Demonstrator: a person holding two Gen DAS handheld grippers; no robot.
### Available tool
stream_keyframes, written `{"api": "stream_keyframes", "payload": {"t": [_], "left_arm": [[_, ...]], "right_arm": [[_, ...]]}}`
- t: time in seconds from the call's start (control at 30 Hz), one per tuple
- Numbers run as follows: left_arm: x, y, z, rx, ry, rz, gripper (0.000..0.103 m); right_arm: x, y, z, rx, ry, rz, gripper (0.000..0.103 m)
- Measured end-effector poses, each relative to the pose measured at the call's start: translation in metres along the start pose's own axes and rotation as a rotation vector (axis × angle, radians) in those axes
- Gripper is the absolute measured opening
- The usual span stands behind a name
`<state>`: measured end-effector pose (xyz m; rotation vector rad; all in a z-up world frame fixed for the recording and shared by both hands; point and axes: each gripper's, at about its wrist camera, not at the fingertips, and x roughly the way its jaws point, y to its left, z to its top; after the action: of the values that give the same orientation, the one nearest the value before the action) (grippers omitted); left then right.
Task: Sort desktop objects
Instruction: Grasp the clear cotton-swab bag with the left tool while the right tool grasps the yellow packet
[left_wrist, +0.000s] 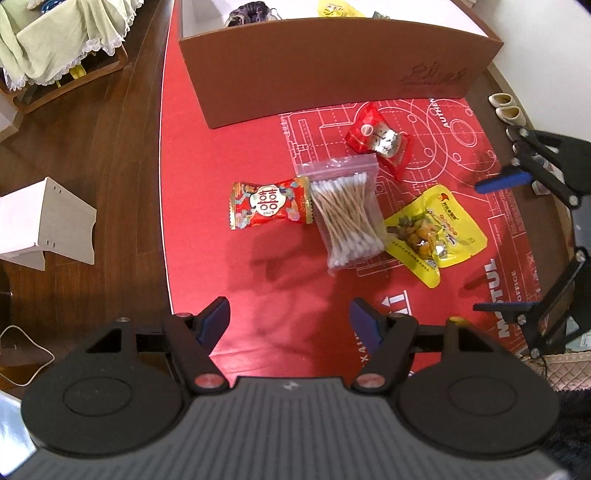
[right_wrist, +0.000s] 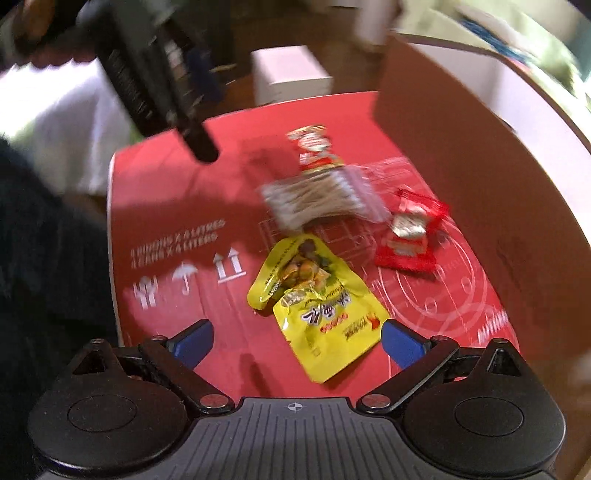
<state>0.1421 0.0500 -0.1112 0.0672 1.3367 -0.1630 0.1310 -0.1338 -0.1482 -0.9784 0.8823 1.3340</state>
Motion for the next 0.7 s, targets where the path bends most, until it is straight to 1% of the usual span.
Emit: {"api": "stream_keyframes", "payload": {"t": [0.07,0.2,0.23,0.27,0.43,0.47,0.53,0.6,0.7], "left_arm": [[0.002,0.004,0.000,-0.010,0.008,0.003,0.068],[0.005,0.010,0.002,-0.024,0.018,0.012,0.068],[0.005,0.012,0.002,-0.028,0.020,0.014,0.068],[0.005,0.013,0.003,-0.030,0.021,0.016,0.068],[0.006,0.013,0.009,-0.025,0.021,0.020,0.068],[0.006,0.012,0.011,-0.022,0.020,0.019,0.068],[0.006,0.008,0.014,-0.014,0.014,0.013,0.068],[0.007,0.005,0.016,-0.010,0.006,-0.001,0.068],[0.012,-0.002,0.020,-0.002,-0.002,-0.031,0.068]], "right_arm": [[0.009,0.000,0.002,-0.087,0.008,0.008,0.099],[0.021,-0.001,0.005,-0.203,0.003,0.033,0.098],[0.023,-0.002,0.006,-0.219,0.003,0.047,0.082],[0.026,-0.004,0.008,-0.225,0.009,0.067,0.072],[0.029,-0.016,0.009,-0.167,0.005,0.075,0.071],[0.029,-0.017,0.008,-0.145,0.007,0.073,0.069],[0.025,-0.019,0.005,-0.102,0.009,0.062,0.050],[0.023,-0.018,0.001,-0.053,0.033,0.043,0.046],[0.018,-0.014,-0.010,0.030,0.051,0.013,0.046]]}}
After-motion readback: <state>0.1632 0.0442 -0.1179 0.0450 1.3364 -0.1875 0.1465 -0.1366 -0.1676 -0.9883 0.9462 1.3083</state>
